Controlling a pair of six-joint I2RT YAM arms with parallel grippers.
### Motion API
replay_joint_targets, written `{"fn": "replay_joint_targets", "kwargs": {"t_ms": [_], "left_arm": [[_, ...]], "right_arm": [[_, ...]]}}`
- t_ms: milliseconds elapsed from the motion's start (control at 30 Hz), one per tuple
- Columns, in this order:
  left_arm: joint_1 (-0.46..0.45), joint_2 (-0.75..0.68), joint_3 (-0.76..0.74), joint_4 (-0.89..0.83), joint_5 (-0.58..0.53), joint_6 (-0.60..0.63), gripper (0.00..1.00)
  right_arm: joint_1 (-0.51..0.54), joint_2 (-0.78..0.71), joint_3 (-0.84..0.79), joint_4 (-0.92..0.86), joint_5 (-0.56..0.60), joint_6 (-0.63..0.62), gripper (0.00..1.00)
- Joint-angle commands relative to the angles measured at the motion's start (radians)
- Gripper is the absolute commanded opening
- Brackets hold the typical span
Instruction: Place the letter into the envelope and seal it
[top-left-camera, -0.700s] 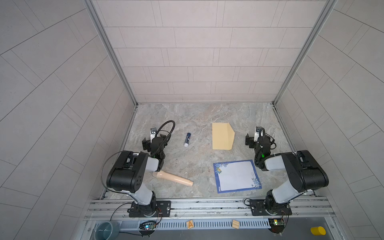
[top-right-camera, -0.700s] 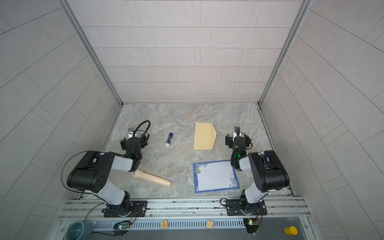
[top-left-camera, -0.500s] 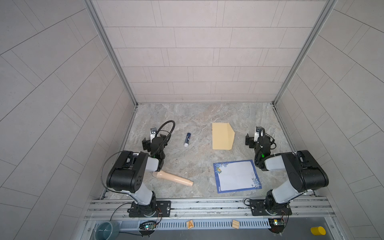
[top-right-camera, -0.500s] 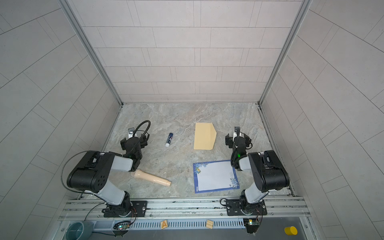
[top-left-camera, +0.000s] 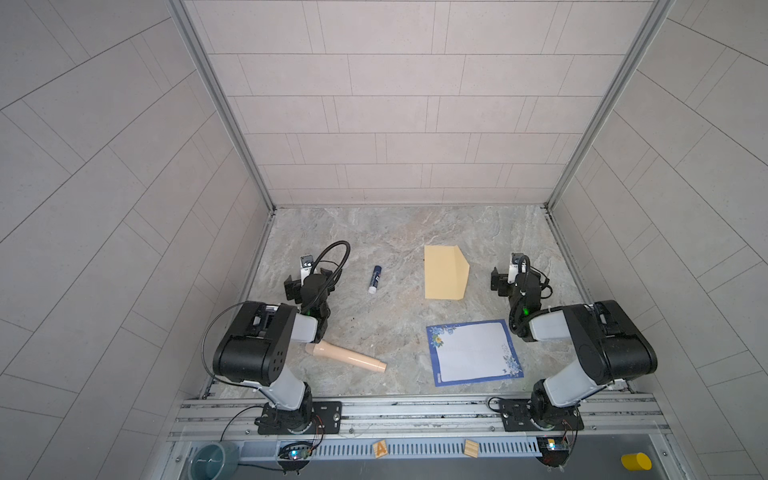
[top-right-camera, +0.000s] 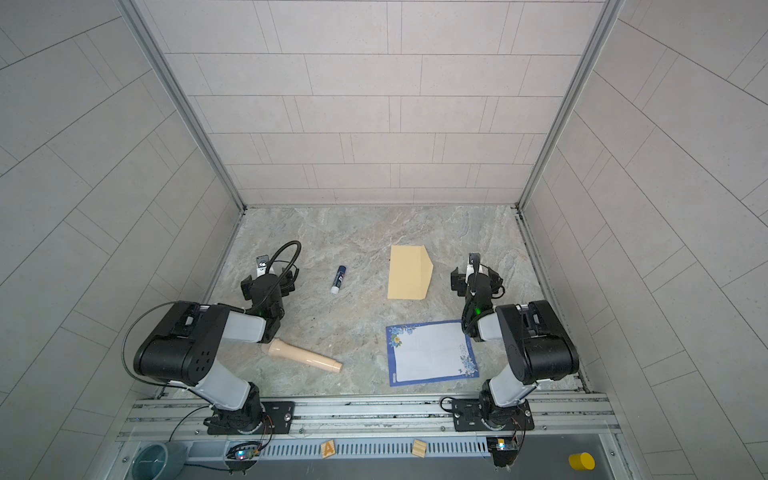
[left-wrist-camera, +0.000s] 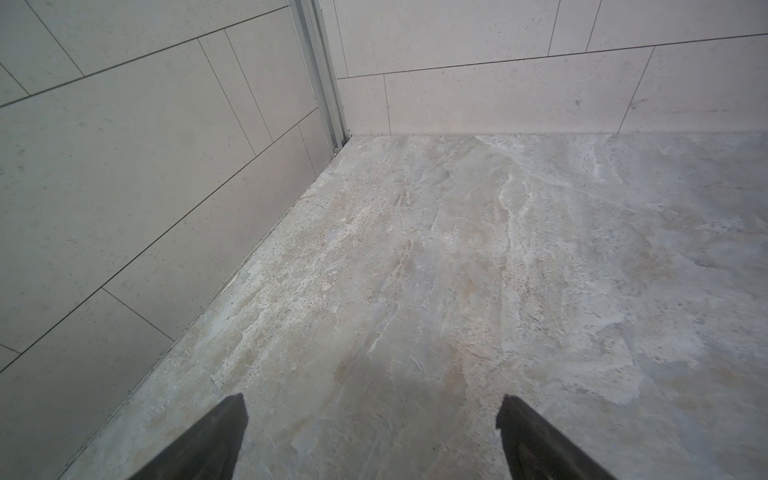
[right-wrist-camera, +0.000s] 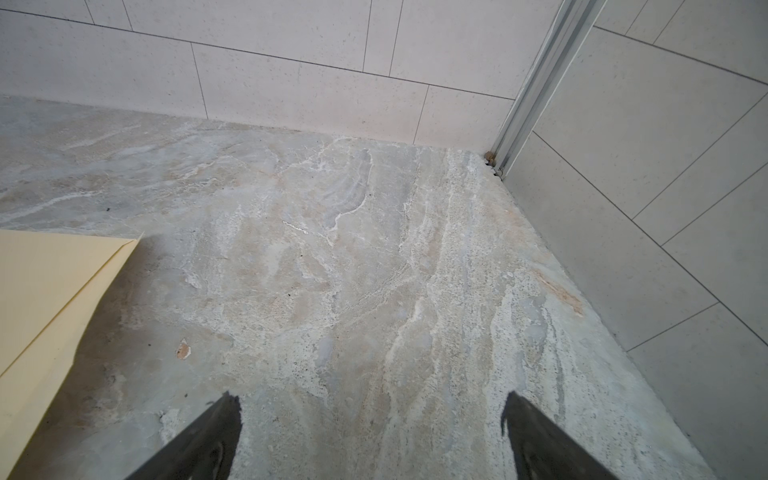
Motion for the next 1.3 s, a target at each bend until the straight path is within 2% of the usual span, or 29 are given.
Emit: {"fn": "replay_joint_targets", "kwargs": {"t_ms": [0,700,767,867,1033,1167,1267], "left_arm": [[0.004,-0.003,0.012,0.009,0.002,-0.011,1.0],[0.004,-0.006,0.009,0.014,0.001,-0.011,1.0],[0.003,-0.01,-0.016,0.058,0.019,-0.006,1.0],[0.001,-0.06,-0.06,0.103,0.029,0.004,1.0],[-0.015,-0.253,-0.099,0.0,0.051,0.032,1.0],[-0.052,-0.465,-0.079,-0.224,0.072,0.013,1.0],[-0.073,-0.613,-0.022,-0.432,0.108,-0.091,1.0]], "right_arm": [[-0.002,0.01,0.005,0.005,0.008,-0.004,0.99],[-0.008,0.007,0.005,0.003,-0.001,0.001,0.99],[-0.008,0.005,0.002,0.012,0.004,0.0,0.99],[0.001,-0.109,0.006,-0.099,0.055,0.005,0.99],[0.003,-0.383,0.068,-0.403,0.106,0.079,0.99],[0.003,-0.543,0.172,-0.63,-0.007,0.14,0.99],[0.004,-0.576,0.257,-0.786,-0.145,0.182,0.99]]}}
